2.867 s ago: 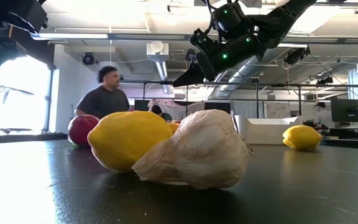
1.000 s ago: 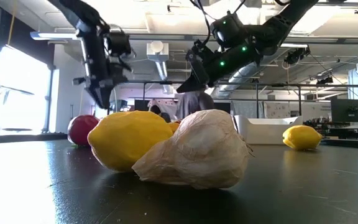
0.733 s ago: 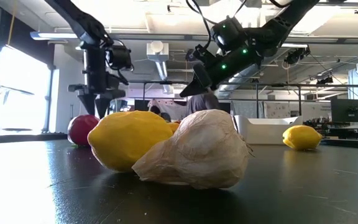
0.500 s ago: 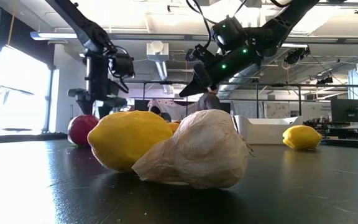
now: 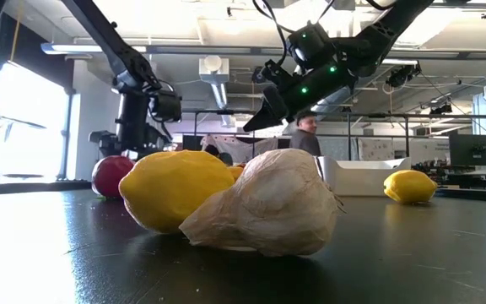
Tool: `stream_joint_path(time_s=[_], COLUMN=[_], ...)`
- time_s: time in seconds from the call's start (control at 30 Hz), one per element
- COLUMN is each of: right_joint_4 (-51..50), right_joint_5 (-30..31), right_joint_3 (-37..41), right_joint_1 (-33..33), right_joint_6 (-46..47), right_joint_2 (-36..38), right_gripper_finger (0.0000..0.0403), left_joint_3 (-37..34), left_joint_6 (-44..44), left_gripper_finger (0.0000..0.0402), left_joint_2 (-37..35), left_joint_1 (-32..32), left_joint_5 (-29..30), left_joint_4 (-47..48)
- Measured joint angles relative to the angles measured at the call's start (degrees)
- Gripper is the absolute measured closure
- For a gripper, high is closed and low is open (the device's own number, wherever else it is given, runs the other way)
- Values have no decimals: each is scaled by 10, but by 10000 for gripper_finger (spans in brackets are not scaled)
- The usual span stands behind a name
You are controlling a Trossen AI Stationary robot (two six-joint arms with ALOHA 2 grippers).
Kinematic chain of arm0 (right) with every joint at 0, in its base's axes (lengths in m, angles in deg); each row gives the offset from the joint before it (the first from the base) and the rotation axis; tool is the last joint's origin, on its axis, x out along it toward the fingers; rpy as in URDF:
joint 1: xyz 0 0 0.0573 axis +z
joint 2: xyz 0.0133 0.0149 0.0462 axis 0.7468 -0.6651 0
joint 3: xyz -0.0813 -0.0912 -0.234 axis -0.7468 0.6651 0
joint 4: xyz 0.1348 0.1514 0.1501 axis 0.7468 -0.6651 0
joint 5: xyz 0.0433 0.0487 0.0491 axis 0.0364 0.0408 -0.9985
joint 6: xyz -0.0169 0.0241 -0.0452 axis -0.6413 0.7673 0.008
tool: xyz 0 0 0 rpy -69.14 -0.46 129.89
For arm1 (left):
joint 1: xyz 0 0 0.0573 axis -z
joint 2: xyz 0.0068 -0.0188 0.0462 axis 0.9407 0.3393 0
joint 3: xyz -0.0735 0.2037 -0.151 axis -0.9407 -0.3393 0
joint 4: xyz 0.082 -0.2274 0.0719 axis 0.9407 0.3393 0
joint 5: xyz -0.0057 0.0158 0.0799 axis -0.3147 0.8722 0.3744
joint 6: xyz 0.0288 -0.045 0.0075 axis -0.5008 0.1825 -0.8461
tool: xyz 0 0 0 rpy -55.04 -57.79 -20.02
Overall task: Sort produce into baskets
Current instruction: Put the lemon into the blue bin
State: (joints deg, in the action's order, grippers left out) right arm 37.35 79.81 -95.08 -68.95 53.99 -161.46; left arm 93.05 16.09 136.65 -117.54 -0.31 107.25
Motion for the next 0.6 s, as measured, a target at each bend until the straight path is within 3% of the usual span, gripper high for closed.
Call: stream_joint_path(time_s=[0.23, 0.6], right_joint_4=[0, 0], right_joint_5=[0, 0], right_joint_3=[0, 0], right_joint_1=[0, 0], right_joint_6=[0, -5], right_joint_2=[0, 0], right_gripper_finger=[403, 403], left_joint_3=[0, 0], left_joint_6=[-24, -113], left_gripper_finger=[178, 301], left_joint_2=[10, 10], left_joint_1=[-16, -26], left_joint_5=[0, 10], left_joint_4=[-15, -29])
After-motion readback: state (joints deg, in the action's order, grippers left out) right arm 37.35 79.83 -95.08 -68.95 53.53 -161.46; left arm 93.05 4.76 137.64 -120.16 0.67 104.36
